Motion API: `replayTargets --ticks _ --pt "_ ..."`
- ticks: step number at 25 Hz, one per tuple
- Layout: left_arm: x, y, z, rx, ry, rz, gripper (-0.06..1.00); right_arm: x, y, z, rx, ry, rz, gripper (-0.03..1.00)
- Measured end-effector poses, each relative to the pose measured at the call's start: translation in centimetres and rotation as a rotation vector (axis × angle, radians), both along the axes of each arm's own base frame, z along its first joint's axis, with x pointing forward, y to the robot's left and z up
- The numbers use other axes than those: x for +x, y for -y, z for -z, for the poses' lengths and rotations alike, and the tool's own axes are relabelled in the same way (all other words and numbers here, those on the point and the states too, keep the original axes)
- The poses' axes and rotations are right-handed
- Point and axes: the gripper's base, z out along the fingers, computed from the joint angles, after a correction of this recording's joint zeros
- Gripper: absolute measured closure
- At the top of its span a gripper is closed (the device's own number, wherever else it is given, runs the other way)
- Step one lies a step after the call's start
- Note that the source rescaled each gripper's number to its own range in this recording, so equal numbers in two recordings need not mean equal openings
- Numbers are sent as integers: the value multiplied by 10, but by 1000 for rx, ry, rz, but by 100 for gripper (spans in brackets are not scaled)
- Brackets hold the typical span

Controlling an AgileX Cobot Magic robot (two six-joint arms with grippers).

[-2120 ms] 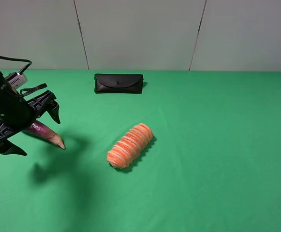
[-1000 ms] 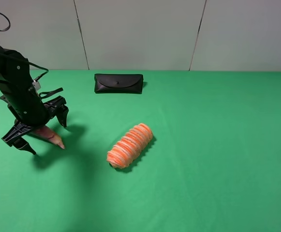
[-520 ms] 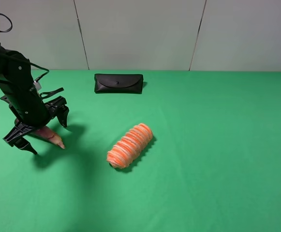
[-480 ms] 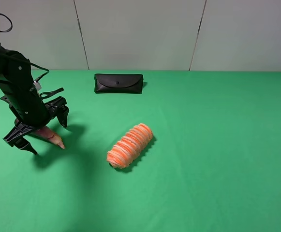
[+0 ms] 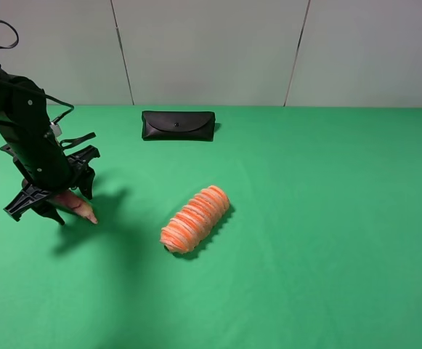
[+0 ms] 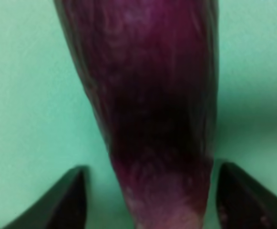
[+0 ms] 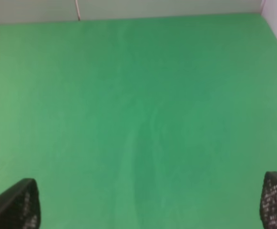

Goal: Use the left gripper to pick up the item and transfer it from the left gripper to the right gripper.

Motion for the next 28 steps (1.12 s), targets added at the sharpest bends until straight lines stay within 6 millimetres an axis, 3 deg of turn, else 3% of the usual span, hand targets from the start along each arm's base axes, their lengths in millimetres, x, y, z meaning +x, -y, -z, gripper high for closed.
replayTargets --ticks 5,19,28 --pt "0 0 0 -2 -2 -4 94 0 0 0 0 0 0 -3" --pt "-3 -1 0 6 -26 -5 94 0 0 0 0 0 0 -3" --pt "-10 -3 -26 16 -29 63 94 0 0 0 0 0 0 -3"
